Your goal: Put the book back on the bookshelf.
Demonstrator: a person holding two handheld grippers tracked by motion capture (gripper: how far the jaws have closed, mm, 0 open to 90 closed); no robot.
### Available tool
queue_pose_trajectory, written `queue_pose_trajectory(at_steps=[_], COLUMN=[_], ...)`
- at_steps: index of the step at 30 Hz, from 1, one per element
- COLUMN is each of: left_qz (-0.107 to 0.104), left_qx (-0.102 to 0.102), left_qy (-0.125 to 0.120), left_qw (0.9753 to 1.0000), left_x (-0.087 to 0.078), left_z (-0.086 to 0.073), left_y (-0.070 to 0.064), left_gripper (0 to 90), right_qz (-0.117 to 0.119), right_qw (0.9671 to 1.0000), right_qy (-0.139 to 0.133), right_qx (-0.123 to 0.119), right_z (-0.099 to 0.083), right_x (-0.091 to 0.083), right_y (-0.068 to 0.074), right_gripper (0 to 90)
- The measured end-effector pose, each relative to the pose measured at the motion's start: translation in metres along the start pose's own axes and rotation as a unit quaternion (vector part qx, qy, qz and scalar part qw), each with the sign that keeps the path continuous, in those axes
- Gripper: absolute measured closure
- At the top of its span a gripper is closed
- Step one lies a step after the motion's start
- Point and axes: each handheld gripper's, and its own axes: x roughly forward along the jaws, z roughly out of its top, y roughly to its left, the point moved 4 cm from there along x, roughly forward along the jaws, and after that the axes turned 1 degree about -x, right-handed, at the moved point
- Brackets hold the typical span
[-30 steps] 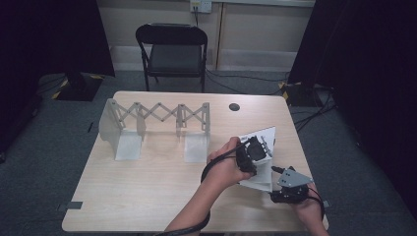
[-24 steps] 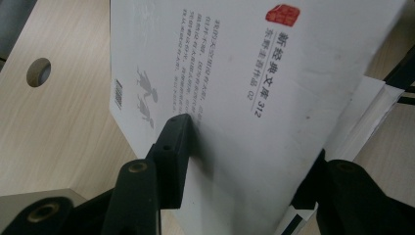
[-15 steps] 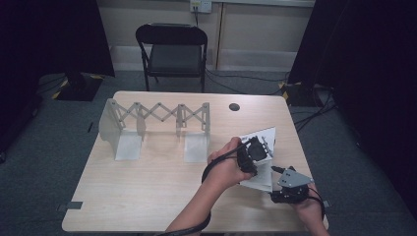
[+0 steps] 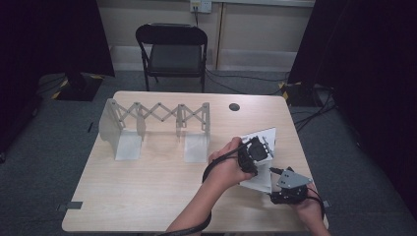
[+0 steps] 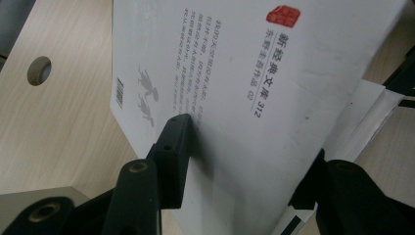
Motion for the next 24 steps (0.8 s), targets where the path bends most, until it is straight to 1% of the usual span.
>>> queue_pose_trajectory(at_steps=[3,4,6,7,8,9,11,14,15,16,20,23,24], left_qz=[0.0,0.0,0.001,-0.004,-0.007,-0.005,-0.004,-0.004,-0.006,-0.005,-0.002,0.002,0.005], left_qx=[-0.003,-0.001,0.001,-0.009,-0.013,-0.014,0.0,-0.003,-0.009,-0.011,-0.006,-0.008,-0.003], left_qy=[-0.002,0.0,0.002,-0.001,-0.001,-0.001,0.006,0.002,0.0,-0.002,-0.003,-0.011,-0.014], left_qw=[1.0,1.0,1.0,0.9999,0.9999,0.9999,1.0,1.0,0.9999,0.9999,1.0,0.9999,0.9999], left_x=[0.0,0.0,0.0,0.0,0.0,0.0,0.0,0.0,-0.001,-0.001,-0.002,-0.002,-0.003], left_z=[0.0,0.0,0.001,0.001,0.003,0.003,0.003,0.001,0.0,0.0,0.0,0.002,0.004], left_y=[0.0,0.0,0.0,-0.001,-0.002,-0.003,-0.003,-0.003,-0.002,-0.002,-0.002,-0.001,-0.001], left_gripper=[52.4,52.5,52.5,52.6,52.5,52.4,52.3,52.4,52.5,52.5,52.7,52.9,52.9], right_qz=[-0.004,0.0,-0.005,0.0,0.01,0.019,0.015,0.013,0.014,0.011,0.002,-0.016,-0.022], right_qw=[0.9999,0.9999,0.9997,0.9996,0.9994,0.999,0.9979,0.9981,0.998,0.9981,0.9986,0.9974,0.9969], right_qy=[0.002,-0.003,-0.003,-0.012,-0.017,-0.016,-0.009,-0.011,-0.011,-0.009,-0.005,0.001,0.002], right_qx=[-0.011,-0.012,-0.024,-0.027,-0.027,-0.037,-0.063,-0.06,-0.06,-0.06,-0.053,-0.07,-0.076], right_z=[0.001,0.002,0.004,0.006,0.01,0.015,0.021,0.022,0.022,0.021,0.024,0.03,0.032], right_x=[0.0,0.0,-0.001,-0.001,-0.002,-0.001,0.0,0.0,0.0,0.0,-0.002,-0.007,-0.008], right_y=[0.002,0.003,0.004,0.006,0.009,0.013,0.018,0.019,0.019,0.02,0.021,0.022,0.022], right_gripper=[26.9,24.9,24.3,23.4,26.1,30.4,34.5,35.3,35.4,35.8,39.2,47.3,49.3])
